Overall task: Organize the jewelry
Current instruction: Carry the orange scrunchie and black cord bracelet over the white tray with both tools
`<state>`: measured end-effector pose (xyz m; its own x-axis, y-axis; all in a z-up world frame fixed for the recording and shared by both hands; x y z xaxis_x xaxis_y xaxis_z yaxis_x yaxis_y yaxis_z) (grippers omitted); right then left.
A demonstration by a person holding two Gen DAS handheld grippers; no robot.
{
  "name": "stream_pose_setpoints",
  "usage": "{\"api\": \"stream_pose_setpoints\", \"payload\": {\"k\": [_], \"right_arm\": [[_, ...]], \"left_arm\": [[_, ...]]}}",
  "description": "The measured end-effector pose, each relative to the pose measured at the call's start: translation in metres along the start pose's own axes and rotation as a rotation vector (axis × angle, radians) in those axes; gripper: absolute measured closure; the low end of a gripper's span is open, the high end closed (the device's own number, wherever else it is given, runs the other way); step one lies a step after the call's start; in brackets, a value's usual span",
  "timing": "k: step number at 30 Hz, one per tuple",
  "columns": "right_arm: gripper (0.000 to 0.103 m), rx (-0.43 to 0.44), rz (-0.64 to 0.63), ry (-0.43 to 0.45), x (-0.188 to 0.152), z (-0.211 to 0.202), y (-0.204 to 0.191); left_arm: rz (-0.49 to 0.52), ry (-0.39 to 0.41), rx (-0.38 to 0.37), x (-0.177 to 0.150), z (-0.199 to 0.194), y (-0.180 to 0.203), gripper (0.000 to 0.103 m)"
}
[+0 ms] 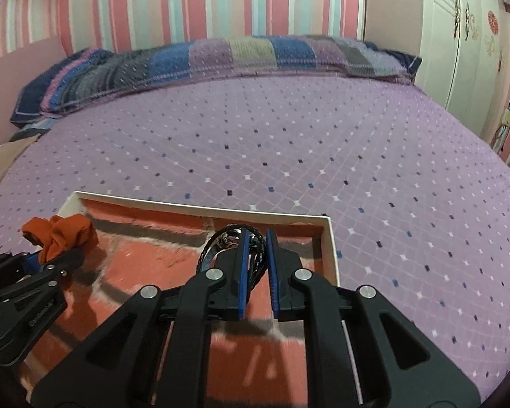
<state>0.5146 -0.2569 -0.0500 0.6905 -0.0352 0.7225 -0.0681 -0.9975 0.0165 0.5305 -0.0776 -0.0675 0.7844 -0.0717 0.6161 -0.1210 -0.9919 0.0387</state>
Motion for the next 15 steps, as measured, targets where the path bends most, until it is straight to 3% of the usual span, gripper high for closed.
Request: {"api": "stream_pose_setpoints", "payload": {"k": [6,15], "right_arm": [[0.092,-0.003,0.028,-0.128,0.007,0.038,0.001],[0.092,-0.023,-0.002,-0.239,0.008,0.064,-0.004]], "left_arm": [[0.029,-0.052,0.016,0.015,0.025,0.004,0.077],[0.043,-0.104,0.029,0.015,0.043,0.006,0.073]]}}
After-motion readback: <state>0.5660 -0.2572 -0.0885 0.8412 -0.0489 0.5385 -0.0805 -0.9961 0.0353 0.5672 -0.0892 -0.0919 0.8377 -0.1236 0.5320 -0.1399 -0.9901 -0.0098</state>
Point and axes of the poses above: each gripper's, at about its wrist camera, not at the fingertips, and z roughly the way its jaws point, y to its right, x to its top, the point moved 3 cm from there along z, roughly the way its jaws point, and after that the axes turned 2 degrees about -z, right-handed, at the moved point
